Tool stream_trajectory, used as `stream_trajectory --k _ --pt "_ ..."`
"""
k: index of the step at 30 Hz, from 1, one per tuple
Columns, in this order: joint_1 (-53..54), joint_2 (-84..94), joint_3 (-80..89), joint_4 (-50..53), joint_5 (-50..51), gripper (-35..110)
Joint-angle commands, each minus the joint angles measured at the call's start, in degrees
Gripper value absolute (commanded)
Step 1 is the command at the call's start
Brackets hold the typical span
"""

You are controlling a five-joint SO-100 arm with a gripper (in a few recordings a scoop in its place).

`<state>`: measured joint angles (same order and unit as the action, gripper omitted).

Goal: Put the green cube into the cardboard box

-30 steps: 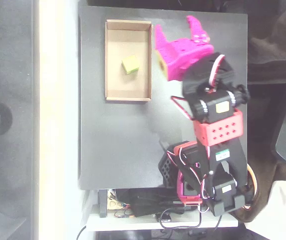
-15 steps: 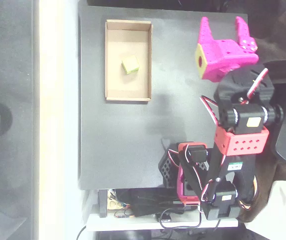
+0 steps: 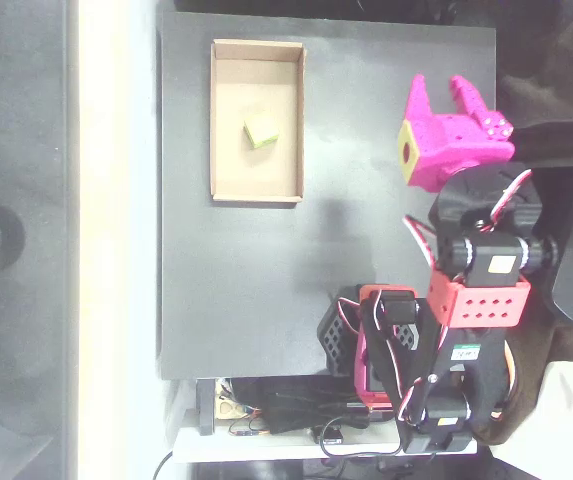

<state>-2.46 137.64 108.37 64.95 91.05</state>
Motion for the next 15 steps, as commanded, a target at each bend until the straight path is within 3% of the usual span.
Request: stream_trajectory --k 1,15 --pt "-0.35 4.92 4.22 0.79 0.53 10" --pt "0.0 20.3 26.54 0.0 0.53 3"
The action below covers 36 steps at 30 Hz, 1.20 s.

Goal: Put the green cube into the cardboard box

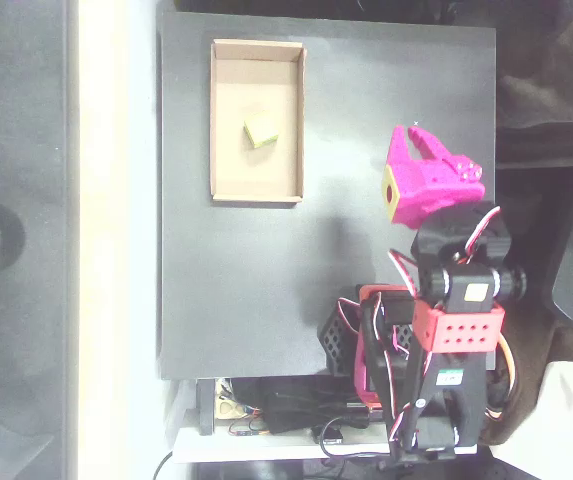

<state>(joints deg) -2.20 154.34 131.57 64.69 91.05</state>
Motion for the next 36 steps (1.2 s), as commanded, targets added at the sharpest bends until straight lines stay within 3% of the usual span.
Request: stream_trajectory --k 1,19,36 --pt "-0.18 4.83 4.83 0.26 0.44 3" --pt "-0.09 25.66 33.66 0.18 0.44 3" --pt "-0.09 34.01 48.25 0.97 0.53 3"
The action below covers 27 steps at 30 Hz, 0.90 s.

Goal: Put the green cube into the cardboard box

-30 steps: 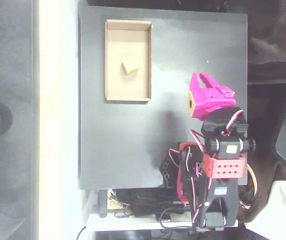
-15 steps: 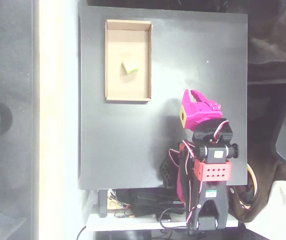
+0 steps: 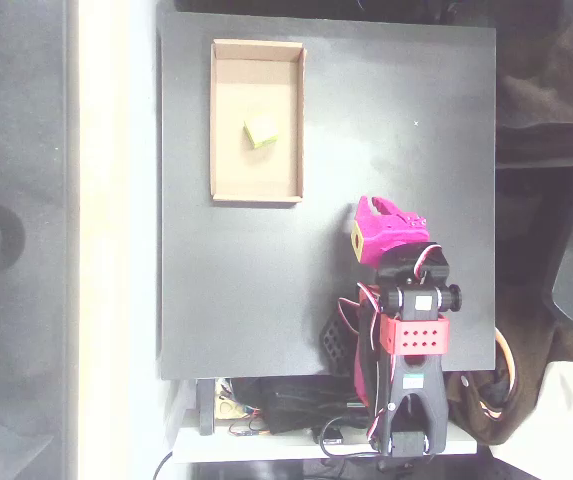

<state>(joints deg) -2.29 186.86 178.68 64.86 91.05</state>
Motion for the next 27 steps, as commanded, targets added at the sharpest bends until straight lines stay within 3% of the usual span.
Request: stream_trajectory --k 1,11,19,27 --pt "0.0 1.67 1.76 0.79 0.53 3" --pt "0.0 1.67 2.2 1.32 0.62 3" --pt "0.0 1.67 2.2 11.16 0.97 3" --pt "0.0 1.67 2.2 12.3 1.14 4"
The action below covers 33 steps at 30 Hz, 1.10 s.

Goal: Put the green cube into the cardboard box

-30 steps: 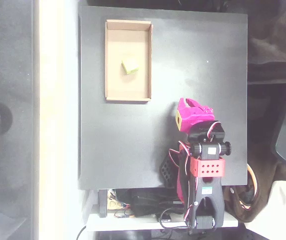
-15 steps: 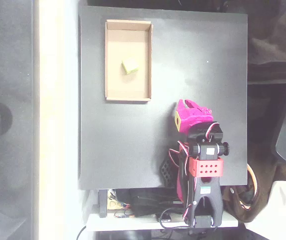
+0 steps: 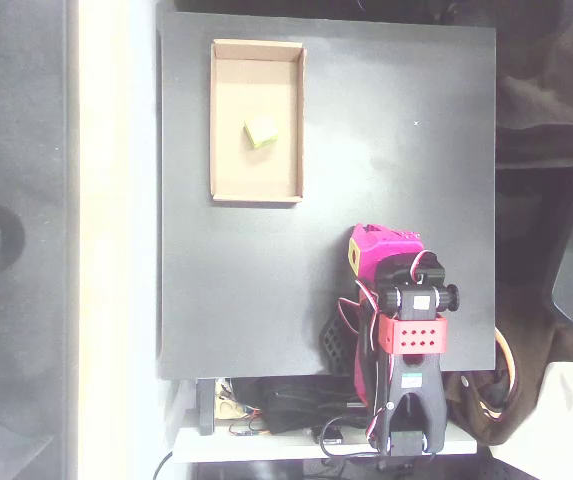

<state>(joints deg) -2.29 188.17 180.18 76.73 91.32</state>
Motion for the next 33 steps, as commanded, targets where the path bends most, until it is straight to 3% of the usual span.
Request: stream_trajectory --k 1,33 --pt "0.0 0.35 0.7 0.44 0.88 4" --pt "-0.62 0.35 0.7 0.35 0.88 4"
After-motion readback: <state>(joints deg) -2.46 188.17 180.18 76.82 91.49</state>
